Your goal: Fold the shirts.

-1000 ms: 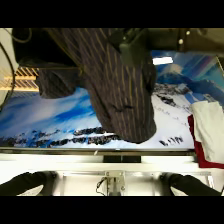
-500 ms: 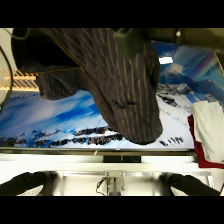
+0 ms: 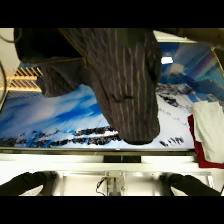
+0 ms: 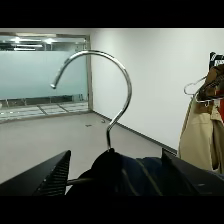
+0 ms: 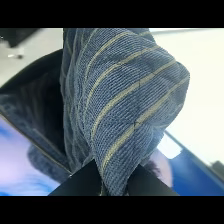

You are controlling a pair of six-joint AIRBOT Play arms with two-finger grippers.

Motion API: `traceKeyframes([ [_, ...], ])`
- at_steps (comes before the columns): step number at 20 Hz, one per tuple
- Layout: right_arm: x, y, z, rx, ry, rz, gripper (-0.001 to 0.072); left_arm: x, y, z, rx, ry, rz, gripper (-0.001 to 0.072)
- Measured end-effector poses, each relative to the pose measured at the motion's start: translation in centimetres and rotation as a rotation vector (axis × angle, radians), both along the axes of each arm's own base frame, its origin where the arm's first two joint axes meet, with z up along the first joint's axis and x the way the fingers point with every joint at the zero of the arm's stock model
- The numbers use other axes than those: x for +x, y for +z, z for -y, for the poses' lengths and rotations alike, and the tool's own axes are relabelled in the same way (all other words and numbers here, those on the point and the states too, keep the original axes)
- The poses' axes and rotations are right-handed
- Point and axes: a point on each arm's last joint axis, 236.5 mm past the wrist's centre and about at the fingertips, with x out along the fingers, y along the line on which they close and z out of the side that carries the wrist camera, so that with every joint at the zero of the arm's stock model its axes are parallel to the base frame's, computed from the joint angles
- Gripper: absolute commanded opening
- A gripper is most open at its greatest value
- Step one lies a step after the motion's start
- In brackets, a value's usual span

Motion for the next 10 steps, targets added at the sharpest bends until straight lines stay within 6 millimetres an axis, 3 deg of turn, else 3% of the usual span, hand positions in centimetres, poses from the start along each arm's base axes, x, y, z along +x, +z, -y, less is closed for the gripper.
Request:
traceKeyframes([
  [3, 1.4, 0.5, 2.5, -0.005, -0.113, 0.015, 0.0087, -1.5, 1.7, -0.9, 0.001, 0.008, 0.055, 0.0667],
  [5, 3.0, 1.4, 6.4, 0.006, -0.263, 0.026, 0.0087, -2.4, 2.6, -1.4, -0.002, 0.012, 0.081, 0.0667],
  [8, 4.9, 3.3, 16.2, 0.006, -0.563, 0.071, 0.0087, -3.1, 3.2, -1.8, -0.005, 0.014, 0.097, 0.0666],
  [10, 4.5, 4.9, 24.0, 0.012, -0.773, 0.110, 0.0087, -3.2, 3.3, -1.9, -0.004, 0.015, 0.099, 0.0665],
])
